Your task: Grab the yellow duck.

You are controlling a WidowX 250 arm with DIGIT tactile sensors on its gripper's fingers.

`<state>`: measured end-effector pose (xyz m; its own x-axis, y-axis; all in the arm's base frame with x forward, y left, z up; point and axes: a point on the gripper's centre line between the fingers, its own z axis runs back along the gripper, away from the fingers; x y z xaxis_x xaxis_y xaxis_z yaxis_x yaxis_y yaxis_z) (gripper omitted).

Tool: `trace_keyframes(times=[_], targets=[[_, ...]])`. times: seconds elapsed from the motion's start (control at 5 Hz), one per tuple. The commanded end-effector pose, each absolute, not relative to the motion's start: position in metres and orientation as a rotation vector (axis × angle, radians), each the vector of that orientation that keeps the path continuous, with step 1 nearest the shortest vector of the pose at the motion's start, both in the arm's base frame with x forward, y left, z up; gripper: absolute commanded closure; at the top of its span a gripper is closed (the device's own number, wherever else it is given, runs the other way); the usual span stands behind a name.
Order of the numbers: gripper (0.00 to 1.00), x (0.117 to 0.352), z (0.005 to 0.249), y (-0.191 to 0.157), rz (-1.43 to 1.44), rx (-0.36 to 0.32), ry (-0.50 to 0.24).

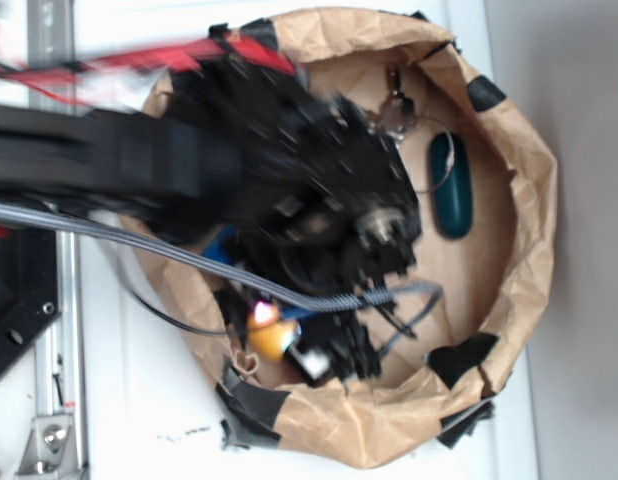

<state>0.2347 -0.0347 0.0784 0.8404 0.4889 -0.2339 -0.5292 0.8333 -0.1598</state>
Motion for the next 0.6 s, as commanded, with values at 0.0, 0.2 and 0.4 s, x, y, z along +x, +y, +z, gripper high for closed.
trace_keyframes(times=[0.0,0.2,0.4], targets=[[1.00,0.257,0.146,0.035,0.392,-0.206,-0.040],[1.00,0.266,0.151,0.028,0.266,-0.156,-0.067],[1.00,0.269,0.148,0.018,0.210,-0.124,-0.095]])
